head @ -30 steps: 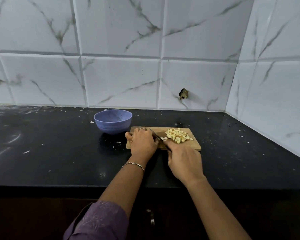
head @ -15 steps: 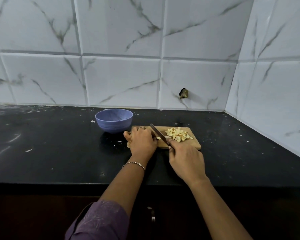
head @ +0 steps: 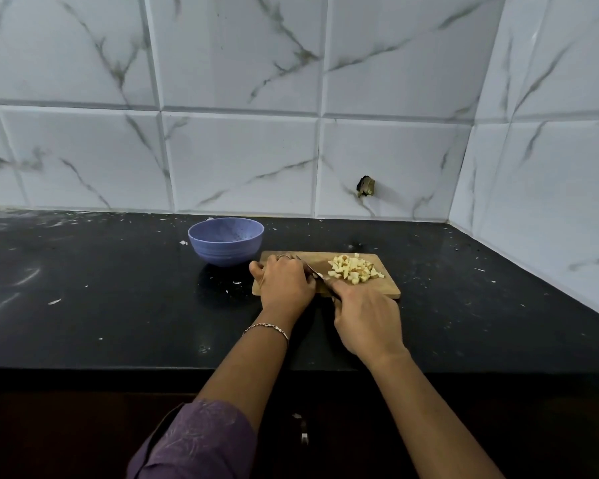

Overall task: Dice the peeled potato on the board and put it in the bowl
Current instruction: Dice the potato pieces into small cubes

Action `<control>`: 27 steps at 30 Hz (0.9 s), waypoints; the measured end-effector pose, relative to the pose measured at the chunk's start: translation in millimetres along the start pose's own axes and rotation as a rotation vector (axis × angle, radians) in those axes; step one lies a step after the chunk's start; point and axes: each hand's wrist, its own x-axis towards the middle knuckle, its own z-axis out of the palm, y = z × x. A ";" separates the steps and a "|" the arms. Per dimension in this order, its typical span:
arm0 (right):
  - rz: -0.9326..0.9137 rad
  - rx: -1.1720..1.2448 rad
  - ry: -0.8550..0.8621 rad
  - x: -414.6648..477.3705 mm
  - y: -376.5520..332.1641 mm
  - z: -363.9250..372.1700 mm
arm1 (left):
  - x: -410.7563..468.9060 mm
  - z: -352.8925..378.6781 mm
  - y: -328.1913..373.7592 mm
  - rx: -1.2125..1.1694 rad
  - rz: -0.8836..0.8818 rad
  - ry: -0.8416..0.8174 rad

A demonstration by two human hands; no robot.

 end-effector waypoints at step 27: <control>0.116 0.035 0.010 -6.4 3.7 -4.0 | -18.3 -23.5 -3.5 -0.012 -0.270 -0.052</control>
